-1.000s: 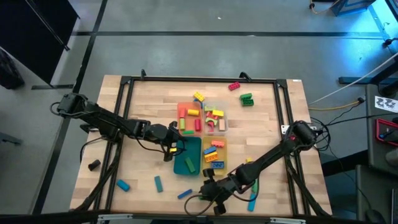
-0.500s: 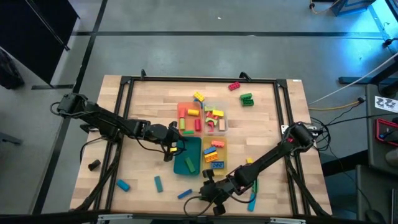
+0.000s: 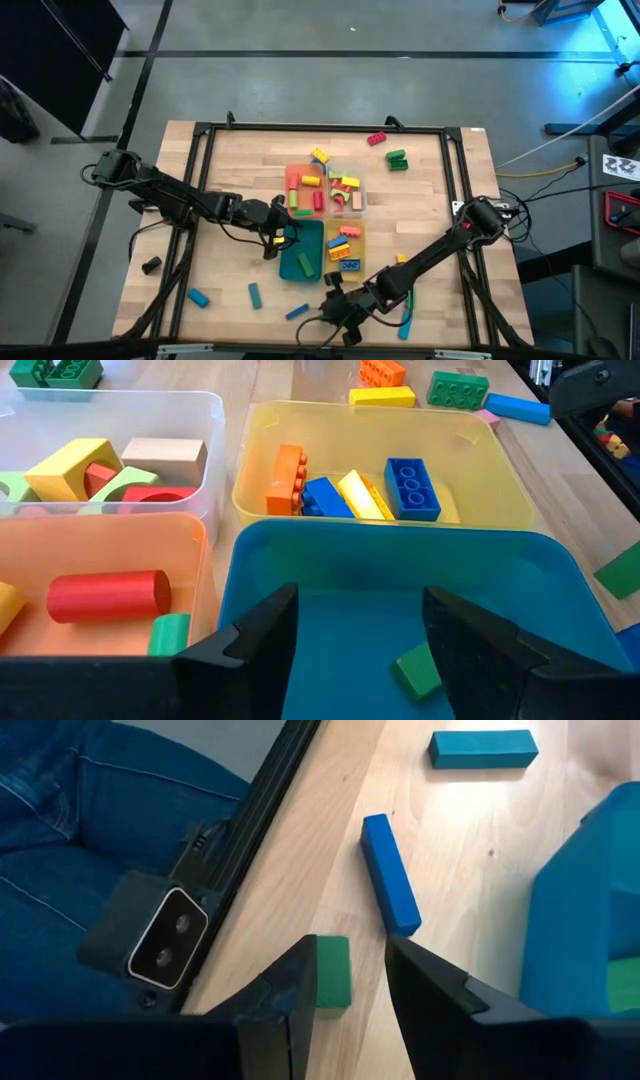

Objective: Sort blocks by size
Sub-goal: Put the green rectangular block into the blue bin

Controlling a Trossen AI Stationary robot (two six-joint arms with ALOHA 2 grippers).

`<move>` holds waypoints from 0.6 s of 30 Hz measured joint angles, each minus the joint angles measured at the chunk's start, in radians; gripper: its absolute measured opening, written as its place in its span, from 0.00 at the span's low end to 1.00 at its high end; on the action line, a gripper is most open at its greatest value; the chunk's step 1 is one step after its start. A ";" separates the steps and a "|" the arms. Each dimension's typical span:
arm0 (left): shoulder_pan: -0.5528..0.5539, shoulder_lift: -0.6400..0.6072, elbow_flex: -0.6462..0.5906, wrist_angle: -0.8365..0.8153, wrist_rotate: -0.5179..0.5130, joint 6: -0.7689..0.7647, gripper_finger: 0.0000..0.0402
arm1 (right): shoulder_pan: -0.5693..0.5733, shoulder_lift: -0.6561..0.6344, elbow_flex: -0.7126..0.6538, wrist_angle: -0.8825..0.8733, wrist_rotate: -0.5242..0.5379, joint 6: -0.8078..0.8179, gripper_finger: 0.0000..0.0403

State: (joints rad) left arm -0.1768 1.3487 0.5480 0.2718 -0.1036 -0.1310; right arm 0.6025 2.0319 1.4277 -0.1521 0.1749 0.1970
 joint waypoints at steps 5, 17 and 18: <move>0.000 0.000 0.000 0.000 0.000 0.000 0.49 | 0.000 0.000 0.000 0.016 0.001 -0.001 0.30; 0.000 0.000 0.000 0.000 0.000 0.000 0.49 | 0.008 0.000 0.000 0.030 -0.009 0.038 0.30; 0.000 0.000 0.000 0.000 0.000 0.000 0.49 | 0.013 0.000 0.000 0.030 -0.009 0.039 0.30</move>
State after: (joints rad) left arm -0.1768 1.3487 0.5480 0.2718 -0.1038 -0.1310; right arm 0.6152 2.0319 1.4277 -0.1224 0.1656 0.2356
